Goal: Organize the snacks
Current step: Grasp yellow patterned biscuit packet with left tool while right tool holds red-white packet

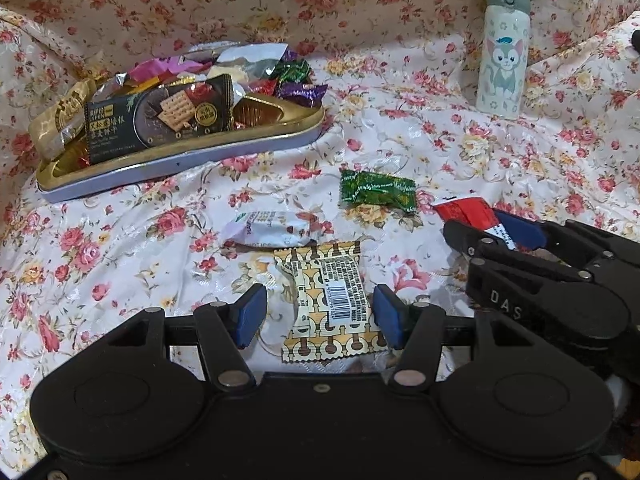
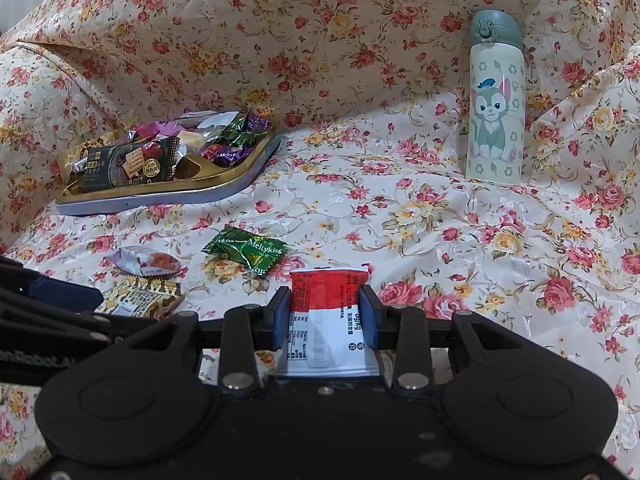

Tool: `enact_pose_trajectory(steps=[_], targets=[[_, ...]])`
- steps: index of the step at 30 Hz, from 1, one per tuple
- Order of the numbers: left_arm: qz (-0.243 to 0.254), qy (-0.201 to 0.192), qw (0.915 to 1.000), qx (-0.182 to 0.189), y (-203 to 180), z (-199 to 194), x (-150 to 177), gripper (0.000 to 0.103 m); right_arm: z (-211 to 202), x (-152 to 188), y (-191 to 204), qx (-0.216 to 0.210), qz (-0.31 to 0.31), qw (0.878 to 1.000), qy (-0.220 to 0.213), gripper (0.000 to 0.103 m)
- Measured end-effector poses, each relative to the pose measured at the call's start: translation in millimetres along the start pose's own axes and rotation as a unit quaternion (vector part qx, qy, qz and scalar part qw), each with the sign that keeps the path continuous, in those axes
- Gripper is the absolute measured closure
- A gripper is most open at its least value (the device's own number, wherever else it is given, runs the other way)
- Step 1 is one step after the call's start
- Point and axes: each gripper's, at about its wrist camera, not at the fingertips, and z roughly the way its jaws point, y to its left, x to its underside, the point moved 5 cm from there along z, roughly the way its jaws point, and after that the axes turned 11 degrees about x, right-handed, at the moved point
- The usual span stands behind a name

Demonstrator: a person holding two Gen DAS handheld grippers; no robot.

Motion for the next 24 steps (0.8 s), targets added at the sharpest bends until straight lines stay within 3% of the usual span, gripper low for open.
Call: enact_pose_trajectory(steps=[4,17,24], targets=[[-0.002,-0.001,1.0000,-0.001,1,1,0,0.056,0,0,0,0.001,-0.002,1.000,0.000,0.066],[-0.006,-0.034,0.9994,0.005,-1,-42,6,0.058,0,0,1,0.003,-0.005,1.000,0.000,0.066],[-0.003,0.001,1.0000,0.001,6,-42,33,0.058,0,0,1,0.007,-0.012,1.000,-0.001,0.066]])
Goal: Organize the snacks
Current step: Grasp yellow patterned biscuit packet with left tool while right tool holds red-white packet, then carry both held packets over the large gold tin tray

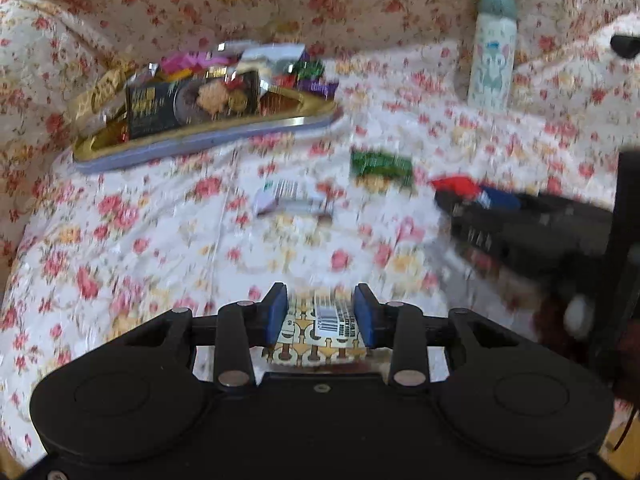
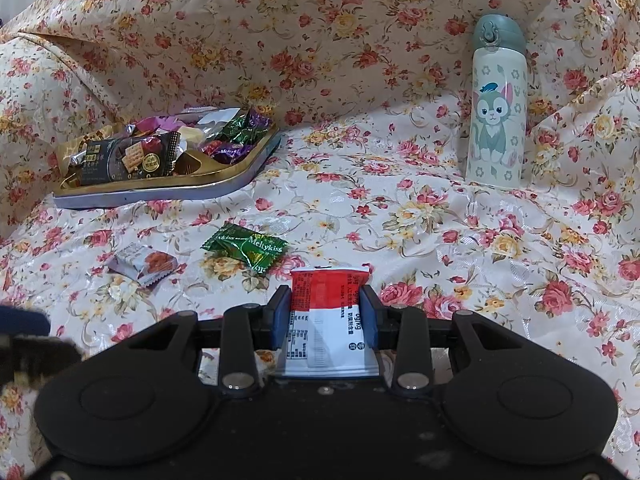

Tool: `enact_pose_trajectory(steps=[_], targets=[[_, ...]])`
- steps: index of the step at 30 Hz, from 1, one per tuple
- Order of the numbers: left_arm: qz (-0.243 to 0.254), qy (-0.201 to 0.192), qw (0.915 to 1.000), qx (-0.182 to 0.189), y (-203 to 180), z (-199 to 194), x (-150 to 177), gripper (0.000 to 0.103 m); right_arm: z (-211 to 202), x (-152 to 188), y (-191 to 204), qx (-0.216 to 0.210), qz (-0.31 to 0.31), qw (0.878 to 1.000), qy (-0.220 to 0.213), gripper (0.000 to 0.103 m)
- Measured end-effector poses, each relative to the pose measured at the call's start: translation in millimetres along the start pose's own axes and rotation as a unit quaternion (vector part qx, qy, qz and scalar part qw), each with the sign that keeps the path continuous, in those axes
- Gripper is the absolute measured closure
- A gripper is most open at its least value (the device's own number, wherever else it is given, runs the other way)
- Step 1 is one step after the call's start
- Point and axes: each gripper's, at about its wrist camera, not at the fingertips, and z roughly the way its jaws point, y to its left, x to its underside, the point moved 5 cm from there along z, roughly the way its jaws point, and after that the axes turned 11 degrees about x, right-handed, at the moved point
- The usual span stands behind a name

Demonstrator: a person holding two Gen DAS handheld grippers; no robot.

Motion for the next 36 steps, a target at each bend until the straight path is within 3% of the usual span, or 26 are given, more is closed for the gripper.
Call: enact_pose_trajectory(steps=[6,19,28,33,36], targets=[[-0.001,0.013,0.9999,-0.001,6,-1,19,0.058,0,0,0,0.000,-0.003,1.000,0.000,0.066],[-0.038,0.008,0.9991,0.019,15,6,7,0.060,0,-1,1,0.003,-0.013,1.000,-0.002,0.065],[-0.040,-0.006,0.9990,0.020,17,-7,6,0.060,-2,-2,7,0.033,-0.050,0.998,-0.002,0.055],[-0.036,-0.024,0.9989,0.021,15,-23,5,0.060,-4,-3,5,0.029,-0.048,0.998,0.016,0.055],[-0.033,-0.033,0.9986,0.024,11,-33,6,0.060,-7,-3,3,0.016,-0.037,0.999,0.029,0.062]])
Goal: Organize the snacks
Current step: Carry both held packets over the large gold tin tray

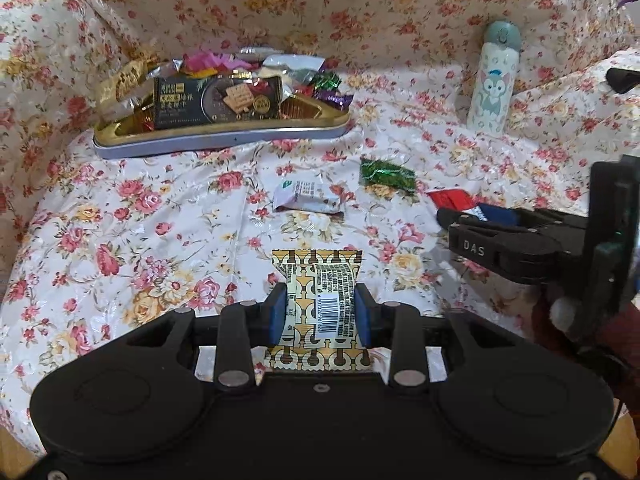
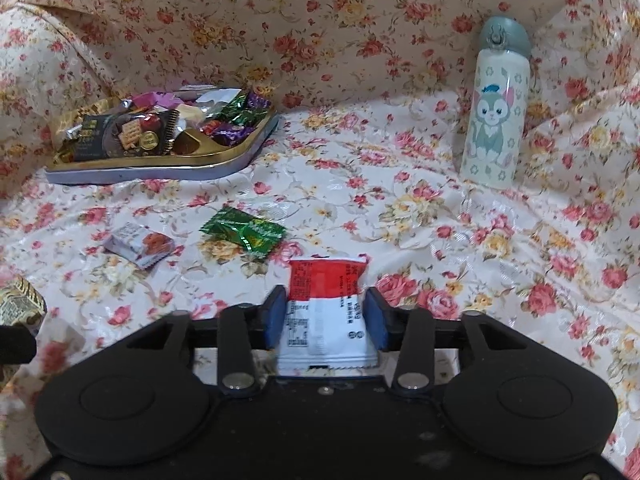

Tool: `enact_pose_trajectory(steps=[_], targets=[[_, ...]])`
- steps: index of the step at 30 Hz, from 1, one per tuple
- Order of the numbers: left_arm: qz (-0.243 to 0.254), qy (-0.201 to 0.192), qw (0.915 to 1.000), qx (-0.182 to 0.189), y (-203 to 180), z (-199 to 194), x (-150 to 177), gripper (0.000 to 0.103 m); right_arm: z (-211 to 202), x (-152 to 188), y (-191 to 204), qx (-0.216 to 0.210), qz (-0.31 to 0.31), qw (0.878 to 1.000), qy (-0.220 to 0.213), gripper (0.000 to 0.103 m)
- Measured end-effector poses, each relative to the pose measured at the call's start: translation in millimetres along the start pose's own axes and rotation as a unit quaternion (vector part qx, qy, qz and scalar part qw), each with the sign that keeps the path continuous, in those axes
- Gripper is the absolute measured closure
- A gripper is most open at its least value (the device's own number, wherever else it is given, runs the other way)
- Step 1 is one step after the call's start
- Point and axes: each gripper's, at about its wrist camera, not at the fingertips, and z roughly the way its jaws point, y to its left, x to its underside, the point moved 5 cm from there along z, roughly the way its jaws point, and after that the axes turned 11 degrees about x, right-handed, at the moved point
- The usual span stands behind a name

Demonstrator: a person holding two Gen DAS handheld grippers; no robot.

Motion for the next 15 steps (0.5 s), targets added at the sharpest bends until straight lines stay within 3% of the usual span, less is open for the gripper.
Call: enact_pose_trajectory(steps=[9,15], targets=[[0.007,-0.010,0.9999,-0.004,-8,-31,11,0.060,-25,11,-1,-0.015,0.022,1.000,0.016,0.066],[-0.009,-0.003,0.9999,-0.011,-3,-49,24,0.060,-72,16,-3,-0.030,0.023,0.999,-0.003,0.066]])
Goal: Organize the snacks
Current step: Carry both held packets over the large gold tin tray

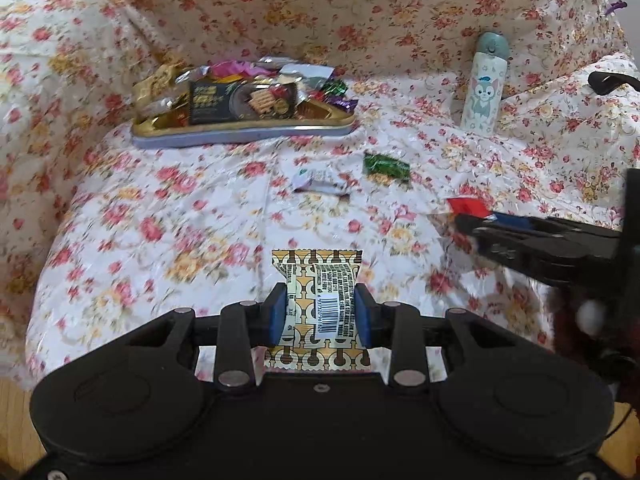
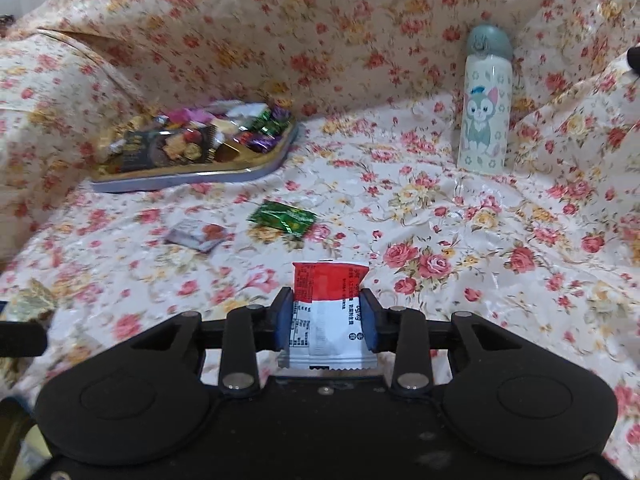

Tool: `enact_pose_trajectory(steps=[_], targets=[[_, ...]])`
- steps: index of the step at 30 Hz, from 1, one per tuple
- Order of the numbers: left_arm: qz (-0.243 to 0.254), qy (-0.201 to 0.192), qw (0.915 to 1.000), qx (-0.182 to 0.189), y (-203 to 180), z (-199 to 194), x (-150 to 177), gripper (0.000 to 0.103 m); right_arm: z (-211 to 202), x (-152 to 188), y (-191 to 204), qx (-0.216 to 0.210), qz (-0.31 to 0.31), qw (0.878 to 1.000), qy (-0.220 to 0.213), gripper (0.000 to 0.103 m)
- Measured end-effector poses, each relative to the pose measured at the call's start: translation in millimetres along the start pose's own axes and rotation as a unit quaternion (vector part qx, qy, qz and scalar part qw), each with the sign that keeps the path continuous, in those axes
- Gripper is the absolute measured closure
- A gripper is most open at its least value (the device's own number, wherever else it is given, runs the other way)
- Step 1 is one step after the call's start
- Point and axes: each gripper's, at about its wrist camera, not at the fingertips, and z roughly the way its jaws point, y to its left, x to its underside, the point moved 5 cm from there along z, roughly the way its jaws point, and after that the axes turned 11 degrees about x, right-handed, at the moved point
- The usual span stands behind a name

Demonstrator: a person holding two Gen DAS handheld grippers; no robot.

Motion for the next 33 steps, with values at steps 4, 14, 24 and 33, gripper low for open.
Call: enact_pose_trajectory(steps=[4,14,24,33], targets=[[-0.009,0.010,0.9999,-0.008,4,-13,15,0.060,-39,3,2,-0.017,-0.010,1.000,-0.013,0.066],[-0.029,0.050,0.9980,-0.027,14,-40,61,0.060,-124,29,10,-0.079,-0.046,0.996,-0.019,0.066],[-0.053,0.106,0.9922,-0.039,19,-45,106,0.060,-156,73,20,-0.125,-0.062,0.988,0.060,0.066],[-0.072,0.127,0.9881,-0.047,26,-43,118,0.060,-157,99,35,-0.136,-0.081,0.981,0.113,0.066]])
